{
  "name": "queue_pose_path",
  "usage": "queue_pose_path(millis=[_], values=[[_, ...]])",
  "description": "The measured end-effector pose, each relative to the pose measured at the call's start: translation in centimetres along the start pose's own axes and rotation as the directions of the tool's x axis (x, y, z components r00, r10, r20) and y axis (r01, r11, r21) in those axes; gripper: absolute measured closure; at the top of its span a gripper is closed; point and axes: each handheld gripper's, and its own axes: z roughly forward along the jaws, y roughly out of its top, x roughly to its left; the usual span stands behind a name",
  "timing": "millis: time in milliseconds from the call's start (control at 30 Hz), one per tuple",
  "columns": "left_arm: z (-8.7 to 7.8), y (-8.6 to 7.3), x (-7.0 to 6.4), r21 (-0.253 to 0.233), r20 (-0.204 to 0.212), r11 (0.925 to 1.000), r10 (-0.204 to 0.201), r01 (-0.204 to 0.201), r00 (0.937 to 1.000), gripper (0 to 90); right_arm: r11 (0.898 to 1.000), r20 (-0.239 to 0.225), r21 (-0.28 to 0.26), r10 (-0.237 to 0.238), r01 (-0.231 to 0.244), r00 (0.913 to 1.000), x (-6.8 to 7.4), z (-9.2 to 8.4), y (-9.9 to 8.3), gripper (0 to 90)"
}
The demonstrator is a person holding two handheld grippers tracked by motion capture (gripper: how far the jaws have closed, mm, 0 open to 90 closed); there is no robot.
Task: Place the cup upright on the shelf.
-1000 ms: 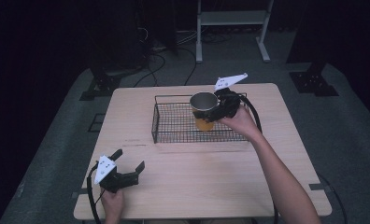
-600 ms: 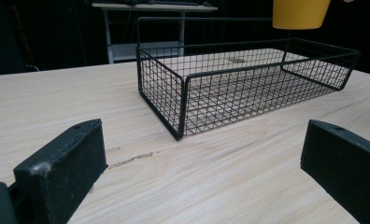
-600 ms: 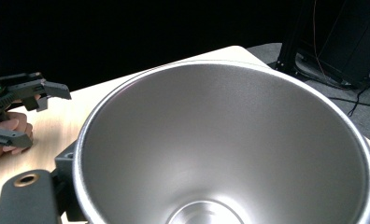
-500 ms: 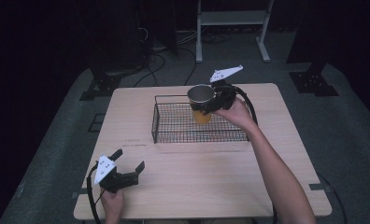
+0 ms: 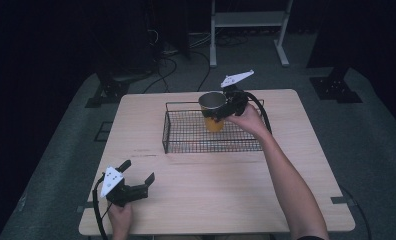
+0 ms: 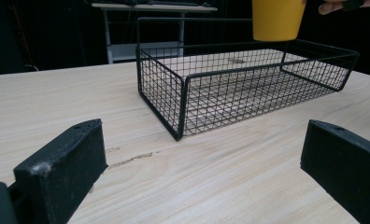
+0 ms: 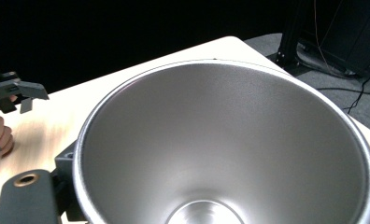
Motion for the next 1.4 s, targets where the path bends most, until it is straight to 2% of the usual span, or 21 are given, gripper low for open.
queue_pose_path(millis=[367,733,1233,1400], values=[[0.0,0.0,0.0,0.001,-0.002,1.0,0.001,-0.001,1.0,0.0,0.999,-0.001,0.01,0.035,-0.035,0.9994,-1.6,1.4,-1.4,12.1],[-0.1,0.0,0.0,-0.001,-0.002,1.0,0.002,-0.002,1.0,0.0,0.998,0.007,0.014,0.057,-0.057,0.9983,-2.3,2.0,-2.2,12.1],[-0.1,0.0,0.0,-0.001,-0.002,1.0,0.005,-0.005,1.0,0.0,0.996,0.038,0.059,0.061,-0.063,0.9974,-3.0,3.2,-3.0,12.1],[-0.1,0.0,0.0,-0.005,-0.002,1.0,0.001,-0.001,1.0,0.0,0.994,0.059,0.091,0.06,-0.065,0.9965,-3.2,3.8,-3.5,12.1]])
